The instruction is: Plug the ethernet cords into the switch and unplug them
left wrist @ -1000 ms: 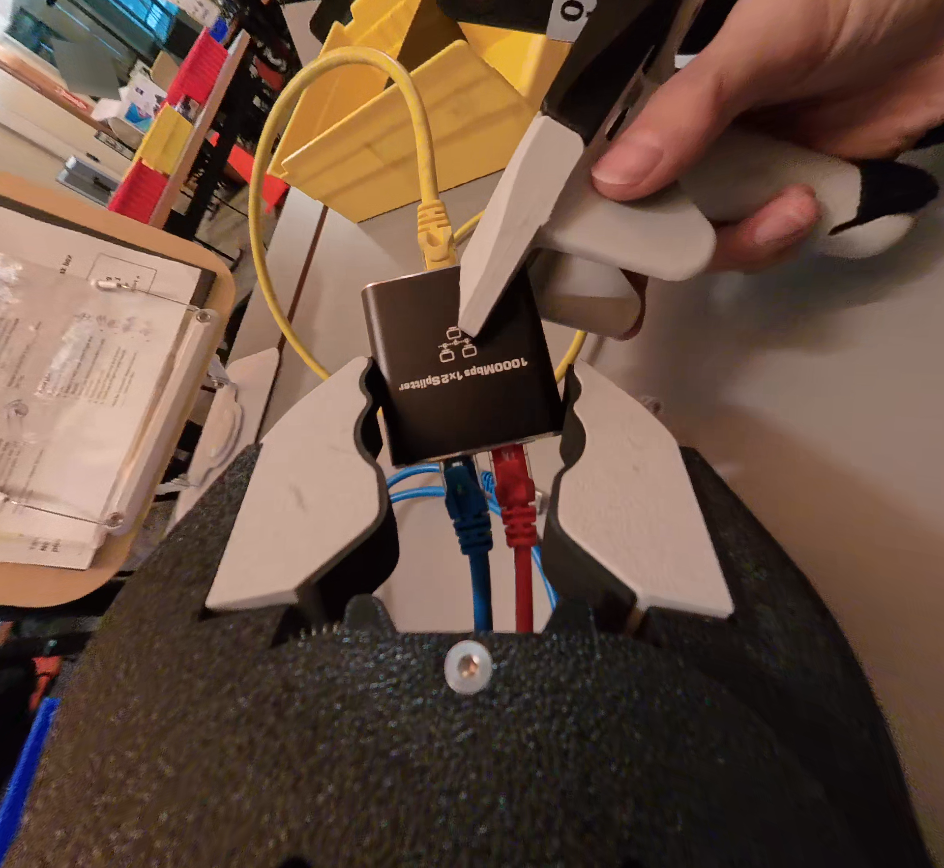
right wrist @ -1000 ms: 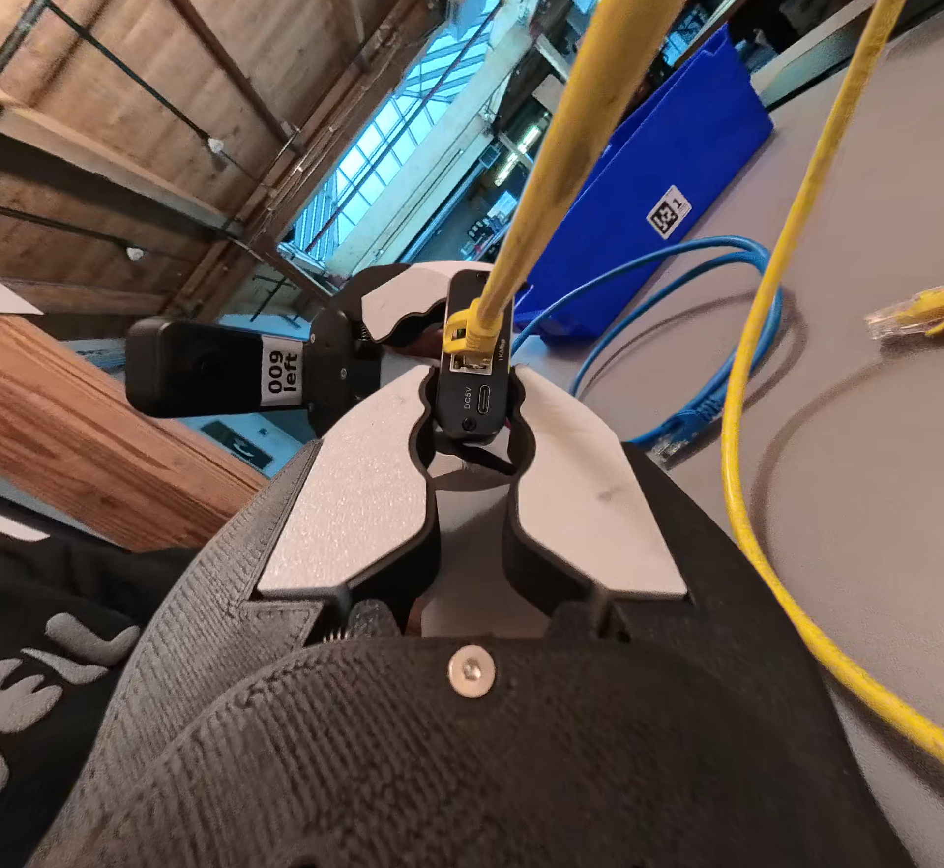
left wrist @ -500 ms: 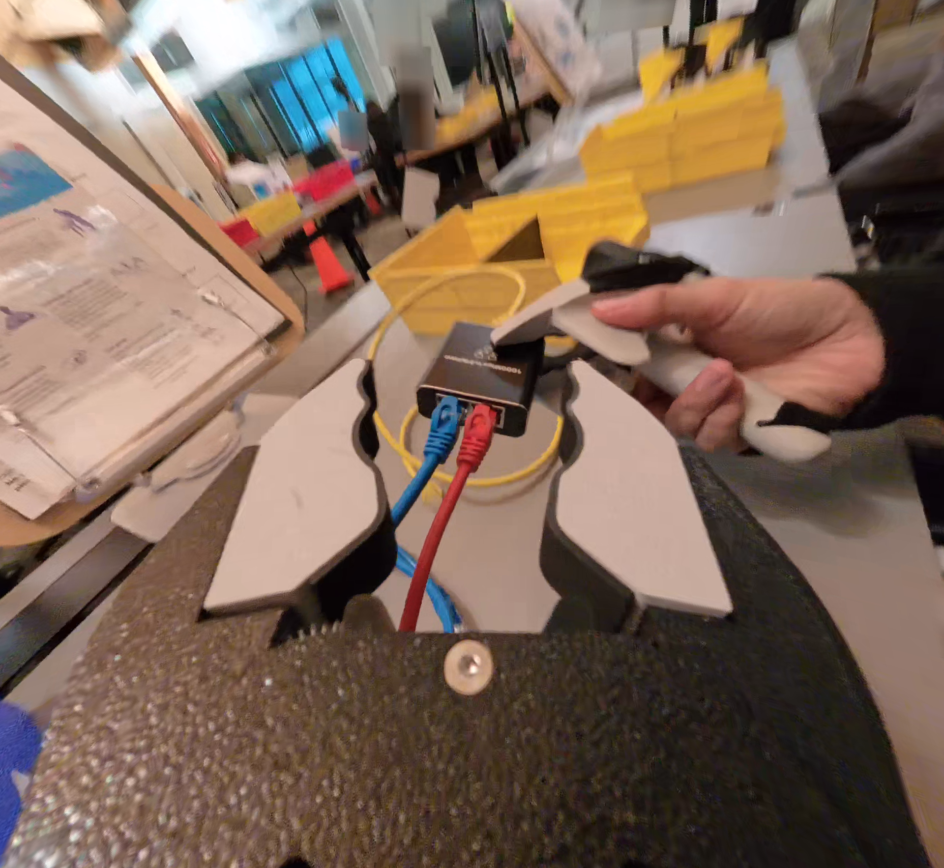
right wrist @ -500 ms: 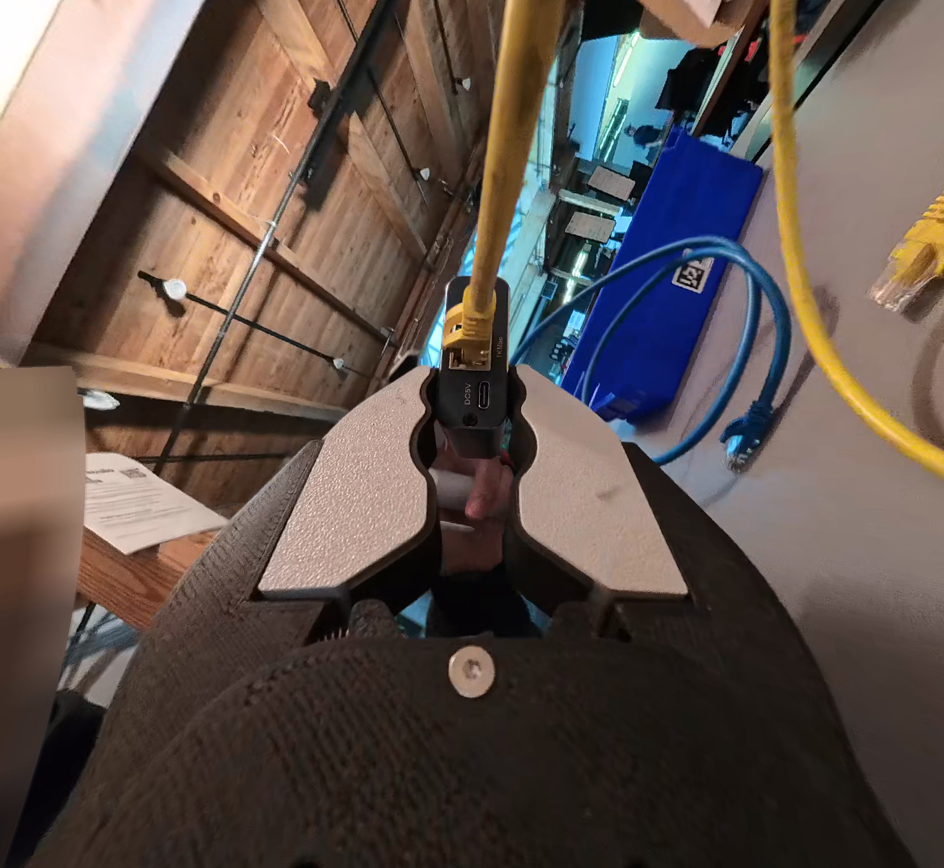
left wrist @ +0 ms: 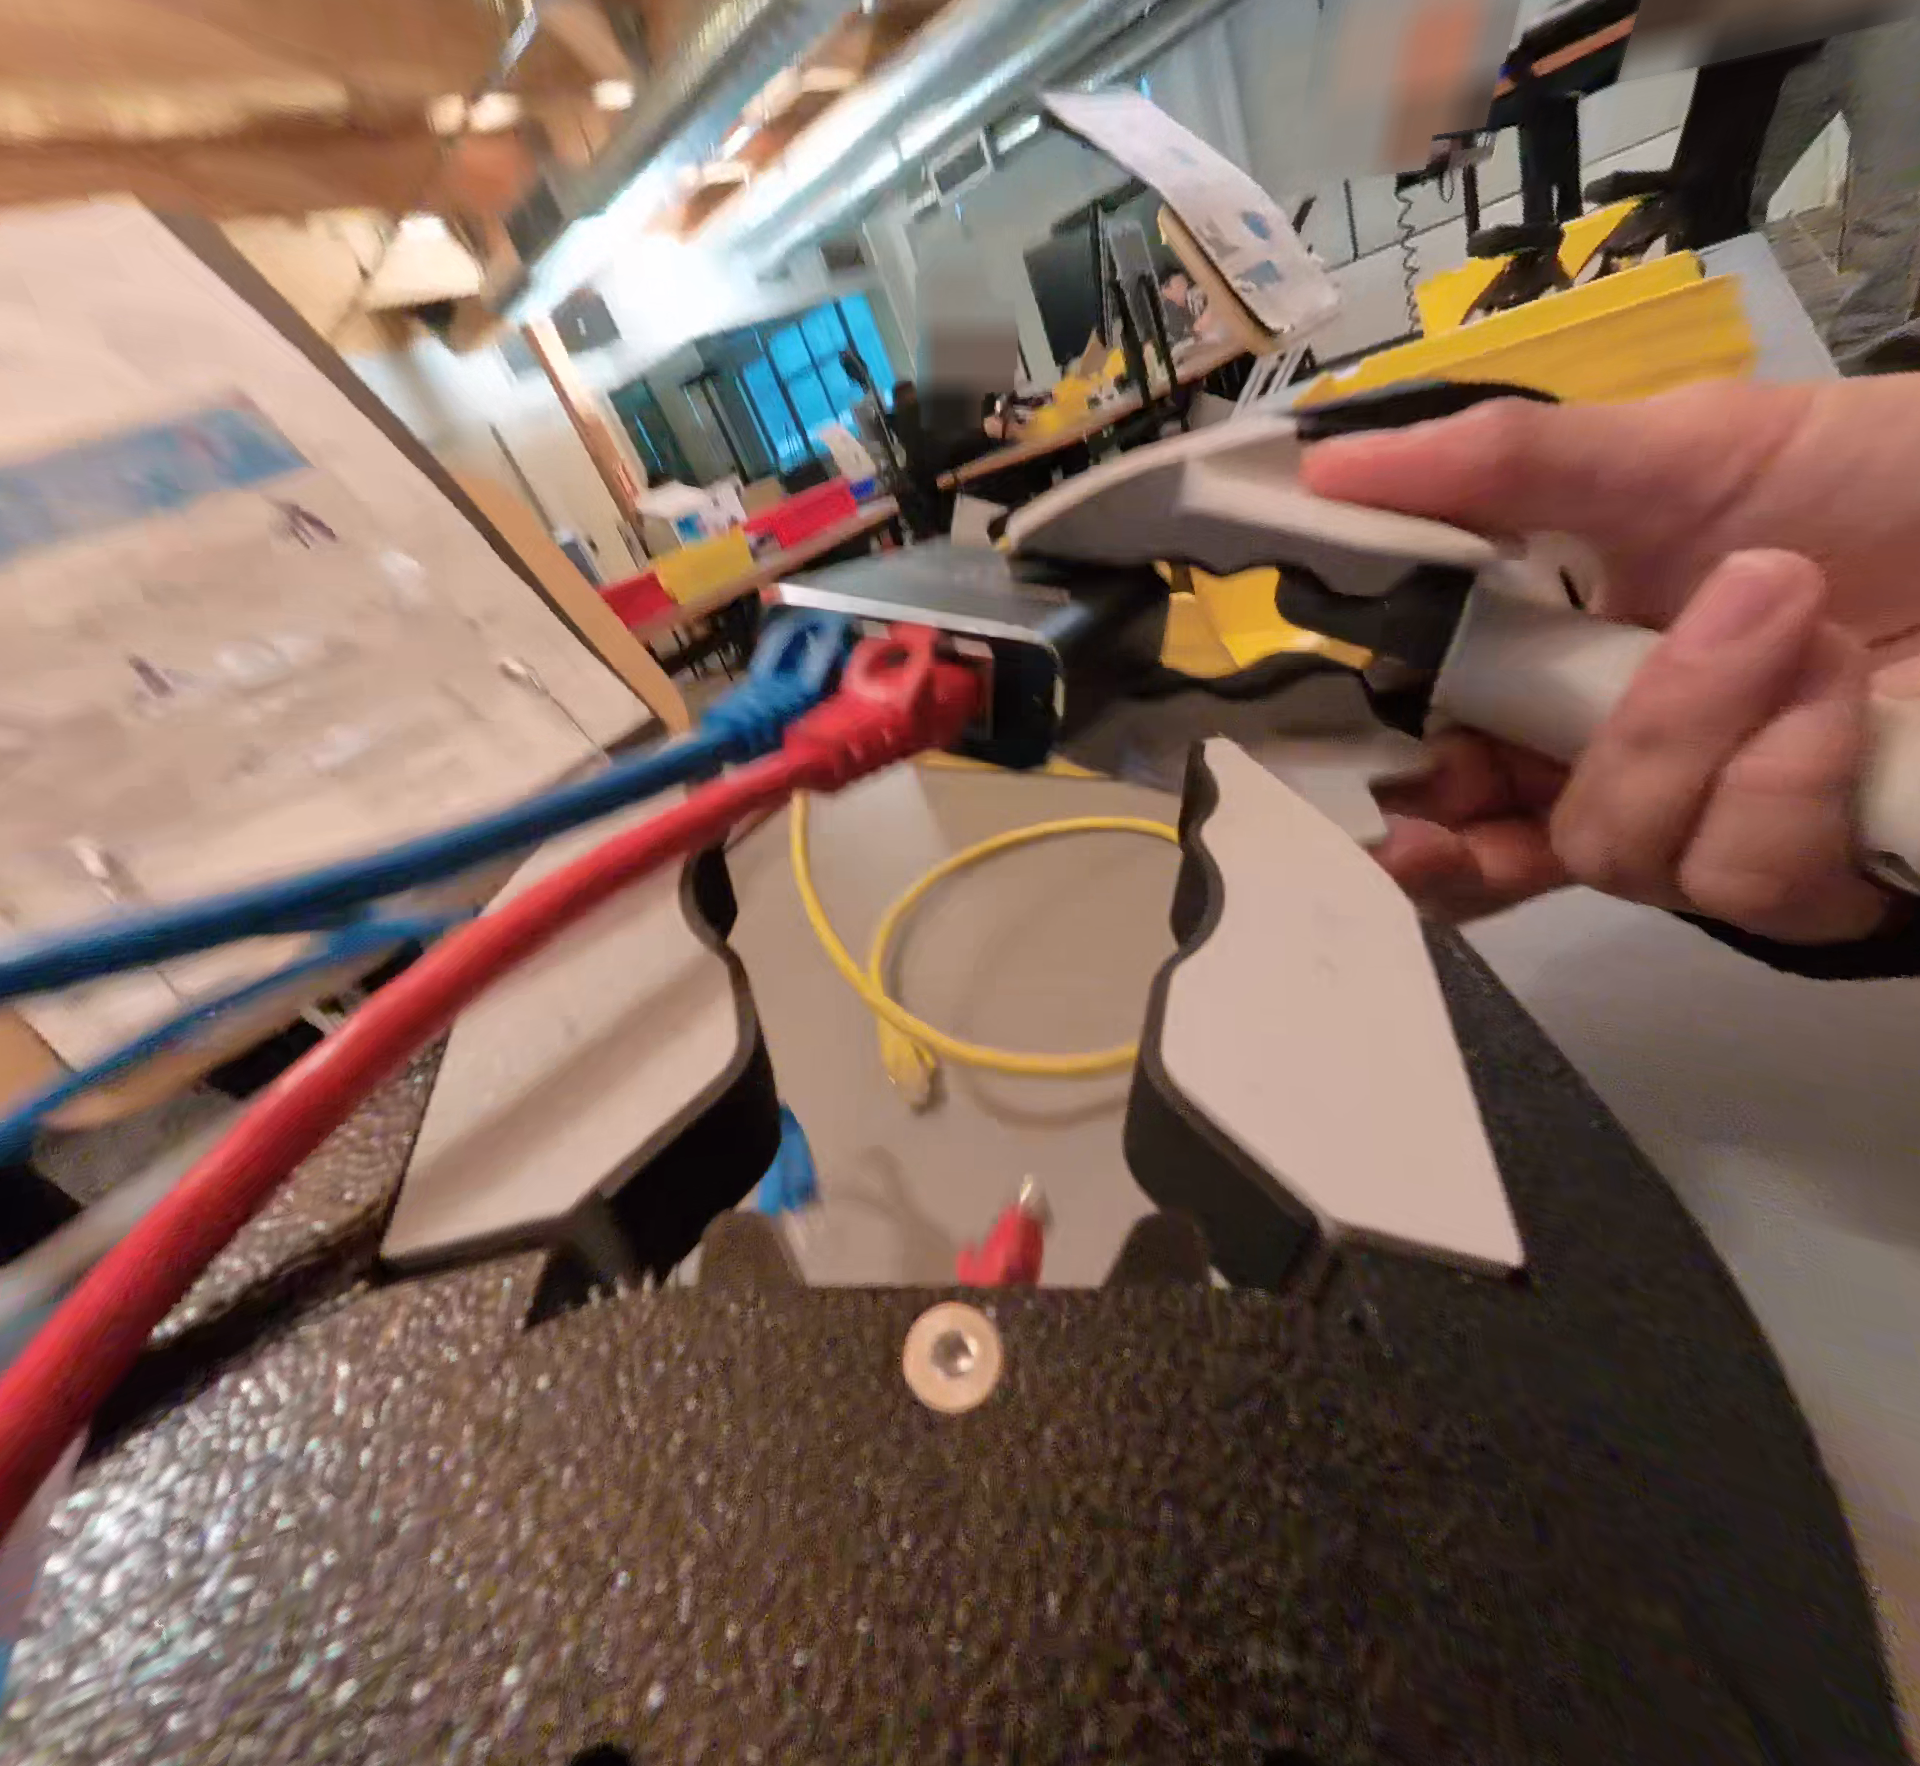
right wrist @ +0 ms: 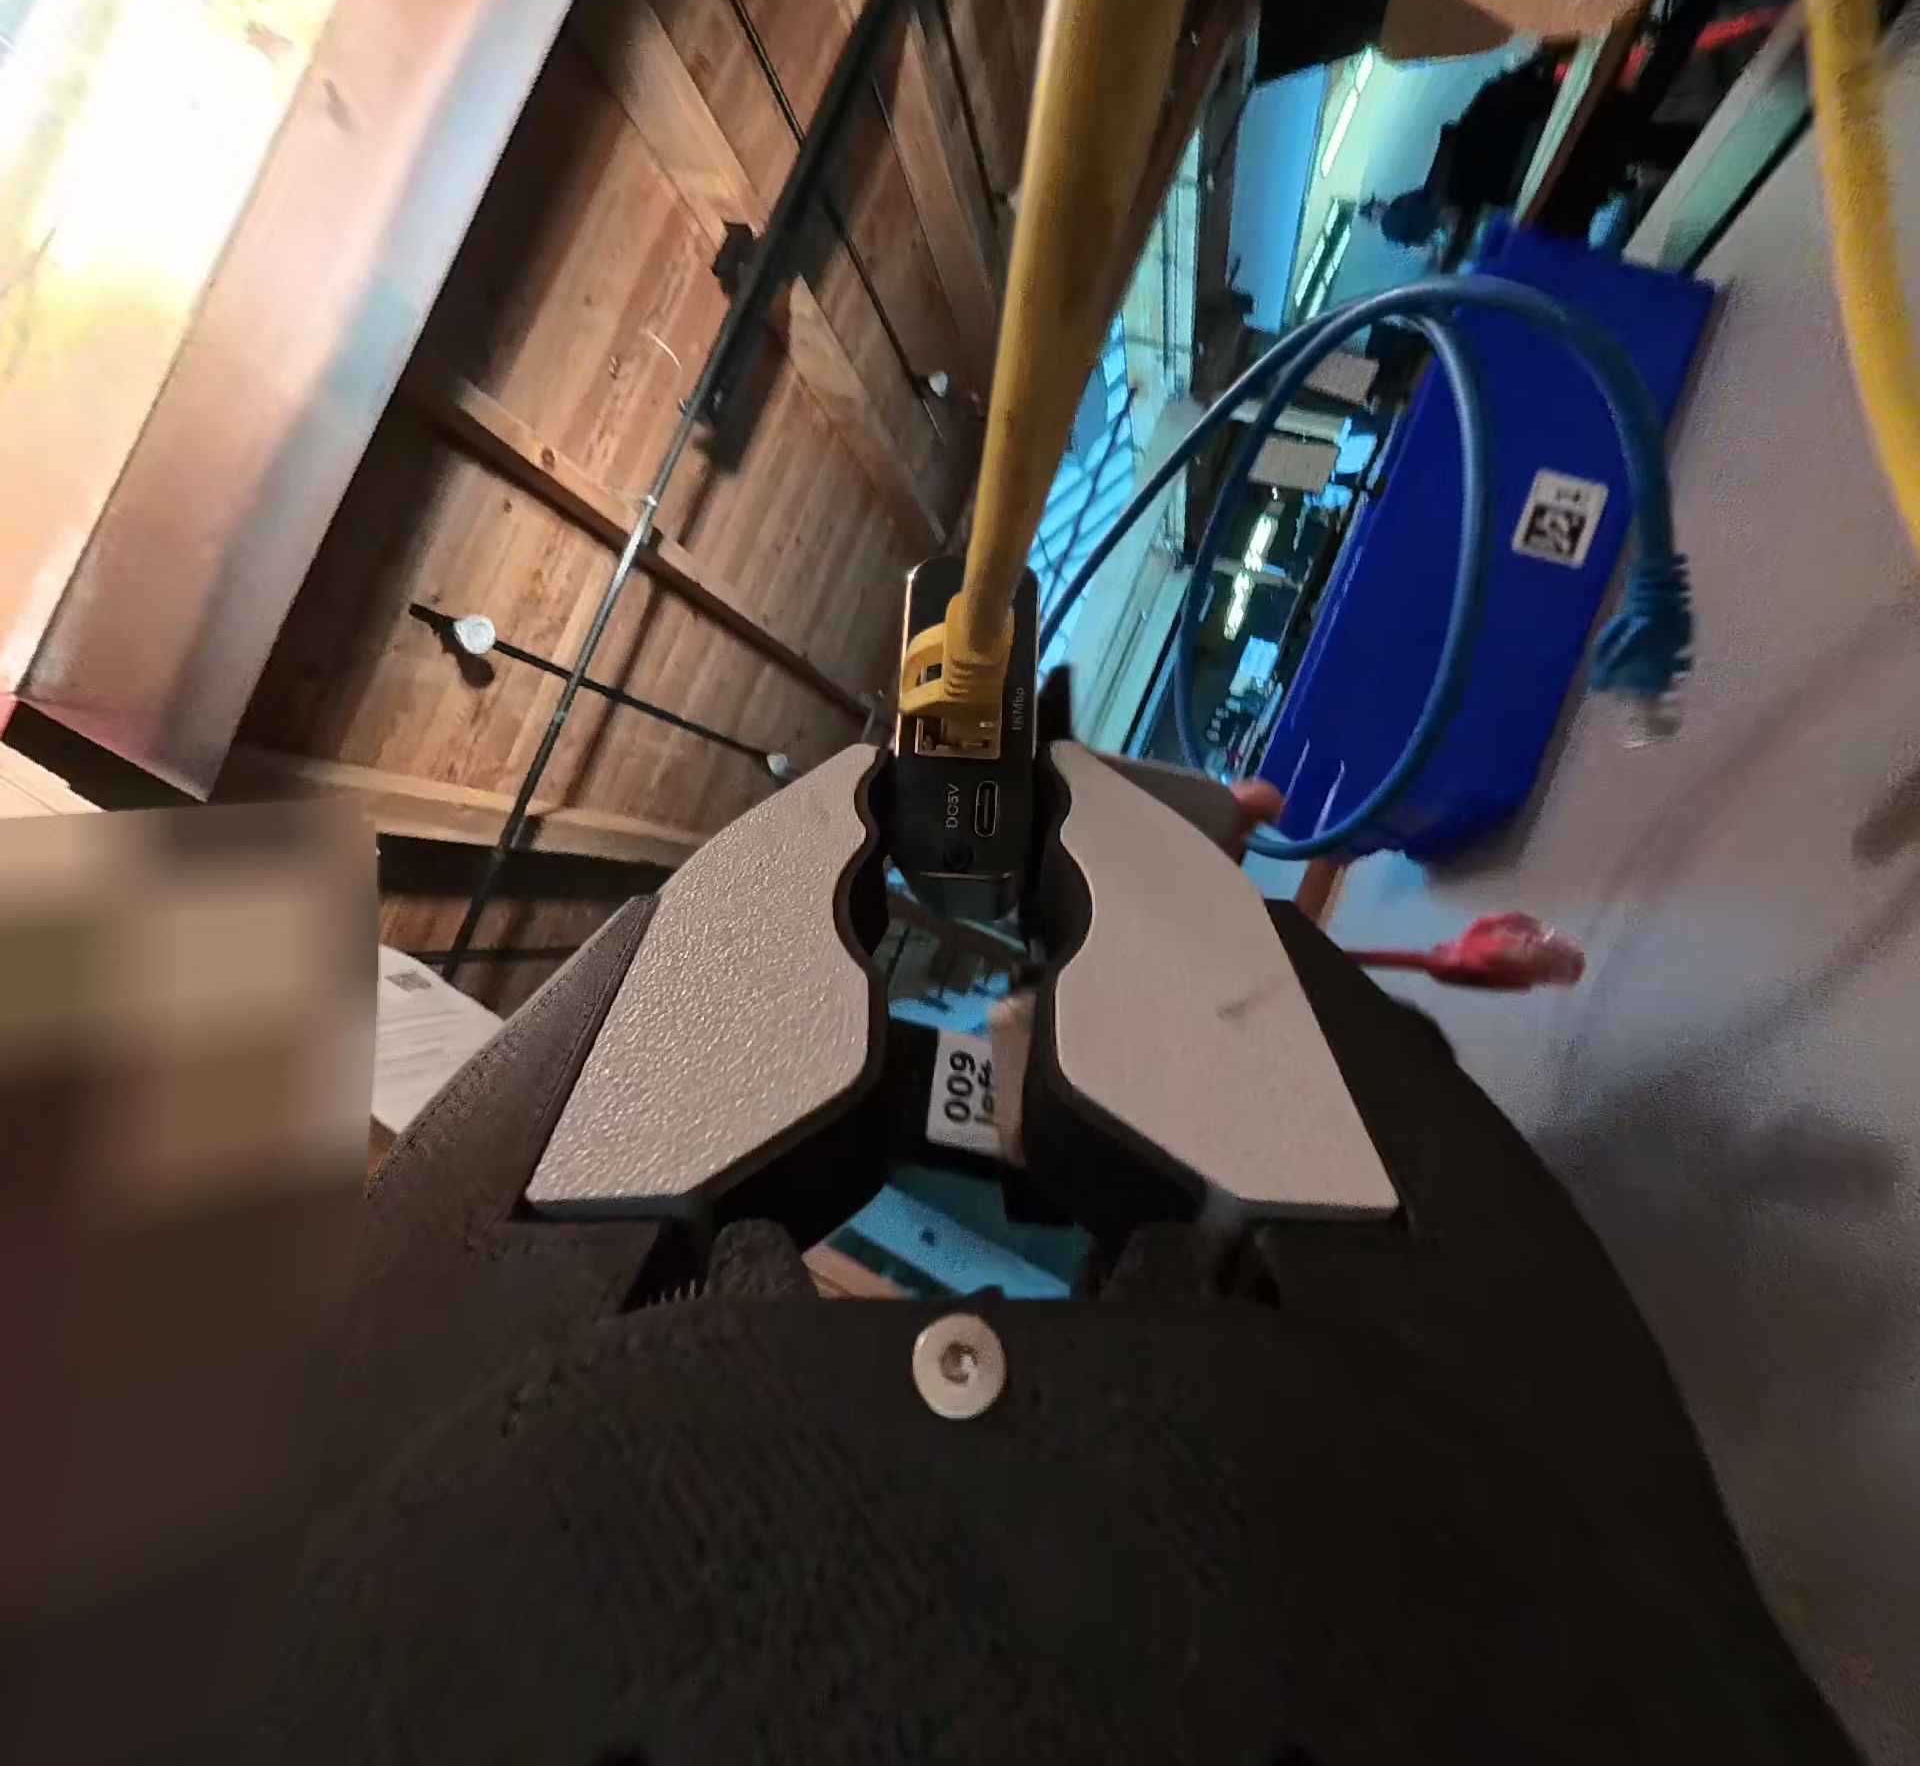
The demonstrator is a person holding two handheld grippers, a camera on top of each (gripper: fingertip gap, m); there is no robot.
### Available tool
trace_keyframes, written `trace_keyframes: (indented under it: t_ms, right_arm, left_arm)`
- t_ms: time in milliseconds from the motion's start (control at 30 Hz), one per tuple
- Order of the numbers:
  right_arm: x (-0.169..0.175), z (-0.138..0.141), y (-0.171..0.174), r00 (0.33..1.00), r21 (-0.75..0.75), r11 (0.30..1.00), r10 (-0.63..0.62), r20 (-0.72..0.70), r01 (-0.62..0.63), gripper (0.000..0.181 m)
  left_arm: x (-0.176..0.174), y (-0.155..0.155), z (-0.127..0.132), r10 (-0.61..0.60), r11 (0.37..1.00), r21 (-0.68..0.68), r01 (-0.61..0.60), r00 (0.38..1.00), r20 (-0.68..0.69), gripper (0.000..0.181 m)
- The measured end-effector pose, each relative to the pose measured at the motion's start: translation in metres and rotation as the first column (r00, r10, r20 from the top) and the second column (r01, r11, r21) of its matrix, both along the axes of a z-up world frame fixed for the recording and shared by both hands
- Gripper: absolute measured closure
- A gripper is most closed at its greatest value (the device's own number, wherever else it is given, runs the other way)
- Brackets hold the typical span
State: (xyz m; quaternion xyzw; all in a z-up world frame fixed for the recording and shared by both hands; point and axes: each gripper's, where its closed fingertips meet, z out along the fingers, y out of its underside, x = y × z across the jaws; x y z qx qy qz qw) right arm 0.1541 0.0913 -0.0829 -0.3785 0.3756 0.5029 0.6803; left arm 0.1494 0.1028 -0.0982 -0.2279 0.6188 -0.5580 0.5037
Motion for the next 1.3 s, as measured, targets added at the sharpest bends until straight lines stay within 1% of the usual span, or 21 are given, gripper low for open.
trace_keyframes:
  t_ms: [67,200,233,267,300,367,400,433,467,500,567,600,767,833,867,900,933,1000,1167,1233,1300]
  right_arm:
    - [-0.010,-0.002,0.006,0.998,-0.005,0.998,0.055,0.013,-0.055,0.157]
    - [-0.026,-0.008,0.015,0.984,-0.090,0.988,0.137,0.113,-0.127,0.156]
    - [-0.029,-0.009,0.017,0.978,-0.097,0.983,0.167,0.128,-0.156,0.157]
    - [-0.033,-0.011,0.017,0.968,-0.102,0.975,0.208,0.141,-0.195,0.157]
    - [-0.037,-0.012,0.017,0.956,-0.103,0.967,0.246,0.160,-0.232,0.157]
    - [-0.041,-0.011,0.017,0.939,-0.104,0.960,0.275,0.205,-0.259,0.157]
    - [-0.046,-0.013,0.018,0.921,-0.114,0.948,0.316,0.225,-0.298,0.157]
    - [-0.049,-0.015,0.018,0.909,-0.127,0.938,0.345,0.235,-0.323,0.156]
    - [-0.051,-0.018,0.019,0.905,-0.141,0.932,0.358,0.230,-0.333,0.156]
    - [-0.054,-0.021,0.019,0.893,-0.144,0.919,0.391,0.225,-0.366,0.157]
    - [-0.058,-0.023,0.018,0.882,-0.130,0.904,0.427,0.199,-0.408,0.156]
    - [-0.058,-0.025,0.017,0.880,-0.138,0.900,0.434,0.194,-0.413,0.156]
    - [-0.064,-0.032,0.018,0.849,-0.202,0.879,0.472,0.238,-0.432,0.156]
    - [-0.062,-0.027,0.016,0.852,-0.186,0.884,0.464,0.244,-0.428,0.156]
    - [-0.059,-0.027,0.014,0.855,-0.194,0.889,0.454,0.252,-0.415,0.156]
    - [-0.056,-0.030,0.013,0.853,-0.217,0.891,0.448,0.268,-0.399,0.156]
    - [-0.056,-0.032,0.013,0.850,-0.225,0.888,0.452,0.271,-0.400,0.156]
    - [-0.061,-0.033,0.013,0.843,-0.194,0.875,0.480,0.244,-0.443,0.156]
    - [-0.065,-0.037,0.015,0.830,-0.185,0.860,0.508,0.230,-0.475,0.156]
    - [-0.064,-0.034,0.014,0.833,-0.178,0.864,0.502,0.232,-0.471,0.156]
    - [-0.057,-0.030,0.014,0.855,-0.157,0.885,0.465,0.229,-0.439,0.156]
  left_arm:
    - [-0.007,0.004,0.007,-0.056,0.998,-0.001,0.056,0.998,0.029,0.100]
    - [-0.016,0.015,-0.003,-0.137,0.989,0.052,0.137,0.991,-0.007,0.101]
    - [-0.018,0.017,-0.002,-0.163,0.986,0.038,0.163,0.987,0.001,0.099]
    - [-0.022,0.017,0.002,-0.212,0.977,-0.021,0.212,0.977,0.007,0.099]
    - [-0.027,0.016,0.007,-0.279,0.953,-0.119,0.278,0.960,0.011,0.096]
    - [-0.036,0.011,0.013,-0.422,0.863,-0.294,0.411,0.906,0.028,0.097]
    - [-0.038,0.011,0.015,-0.439,0.842,-0.324,0.431,0.897,0.052,0.097]
    - [-0.039,0.012,0.019,-0.416,0.853,-0.305,0.424,0.905,0.095,0.100]
    - [-0.044,0.010,0.024,-0.401,0.871,-0.249,0.424,0.905,0.139,0.107]
    - [-0.047,0.007,0.025,-0.394,0.891,-0.180,0.416,0.907,0.149,0.108]
    - [-0.047,0.000,0.017,-0.390,0.917,-0.044,0.396,0.915,0.101,0.116]
    - [-0.047,-0.001,0.012,-0.393,0.919,-0.007,0.395,0.917,0.071,0.117]
    - [-0.050,0.000,0.000,-0.443,0.896,-0.012,0.443,0.895,-0.054,0.117]
    - [-0.050,0.001,-0.015,-0.456,0.886,0.010,0.464,0.875,-0.159,0.108]
    - [-0.047,0.004,-0.023,-0.429,0.894,0.043,0.445,0.881,-0.199,0.106]
    - [-0.045,0.006,-0.026,-0.405,0.901,0.073,0.427,0.891,-0.204,0.106]
    - [-0.043,0.006,-0.024,-0.386,0.909,0.095,0.406,0.906,-0.175,0.109]
    - [-0.043,0.002,-0.019,-0.383,0.911,0.116,0.395,0.917,-0.115,0.116]
    - [-0.044,0.000,-0.020,-0.407,0.902,0.114,0.417,0.908,-0.101,0.118]
    - [-0.043,0.000,-0.017,-0.391,0.909,0.123,0.399,0.916,-0.087,0.118]
    - [-0.036,0.000,-0.015,-0.338,0.932,0.108,0.345,0.938,-0.081,0.118]
